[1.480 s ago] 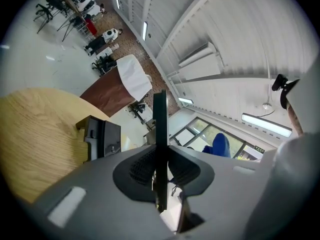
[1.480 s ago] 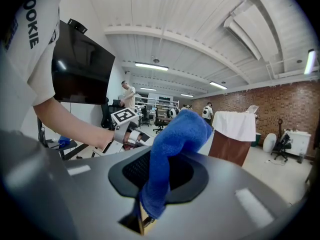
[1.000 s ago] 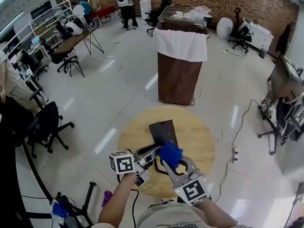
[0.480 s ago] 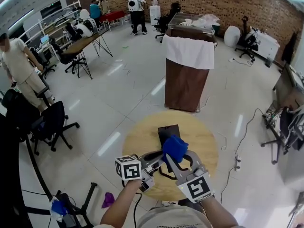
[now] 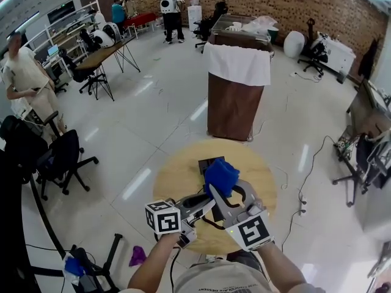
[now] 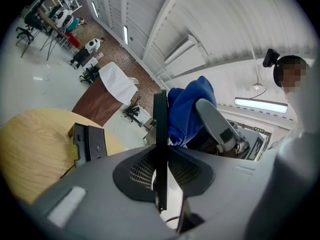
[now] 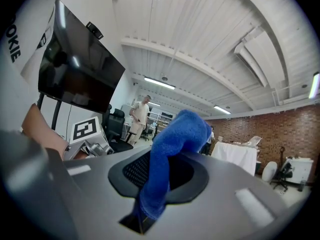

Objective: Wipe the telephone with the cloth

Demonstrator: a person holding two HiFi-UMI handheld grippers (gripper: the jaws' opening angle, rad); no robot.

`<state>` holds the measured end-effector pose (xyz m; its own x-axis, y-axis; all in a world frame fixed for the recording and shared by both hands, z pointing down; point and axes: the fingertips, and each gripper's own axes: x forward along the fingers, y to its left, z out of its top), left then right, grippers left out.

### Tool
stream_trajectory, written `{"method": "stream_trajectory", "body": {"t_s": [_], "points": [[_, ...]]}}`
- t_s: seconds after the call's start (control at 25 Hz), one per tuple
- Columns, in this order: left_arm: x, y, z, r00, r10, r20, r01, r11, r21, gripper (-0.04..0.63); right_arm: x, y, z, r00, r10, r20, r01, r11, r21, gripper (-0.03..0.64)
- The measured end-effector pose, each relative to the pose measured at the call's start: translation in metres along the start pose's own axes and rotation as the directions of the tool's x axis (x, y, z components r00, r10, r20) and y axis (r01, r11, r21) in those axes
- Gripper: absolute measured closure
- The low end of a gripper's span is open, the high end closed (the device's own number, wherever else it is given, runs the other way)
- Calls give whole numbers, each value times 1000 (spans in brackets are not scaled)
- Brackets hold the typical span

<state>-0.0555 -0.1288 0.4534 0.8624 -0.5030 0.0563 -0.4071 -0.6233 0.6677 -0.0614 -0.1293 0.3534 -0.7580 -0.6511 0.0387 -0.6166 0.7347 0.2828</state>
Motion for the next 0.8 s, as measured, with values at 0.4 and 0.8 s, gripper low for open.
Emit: {"method": "stream_trajectory", "body": {"t_s": [0.4,0.8], "points": [[7,-9,-10,999,19,-46,-17,999,45,532,0,-17,14,999,-26,36,27,1000,-16,552],[16,-8,-7,996,73,-52,-69,995,76,532,-8,-7,36,997,-2,73,2,1000,-5,552]]}}
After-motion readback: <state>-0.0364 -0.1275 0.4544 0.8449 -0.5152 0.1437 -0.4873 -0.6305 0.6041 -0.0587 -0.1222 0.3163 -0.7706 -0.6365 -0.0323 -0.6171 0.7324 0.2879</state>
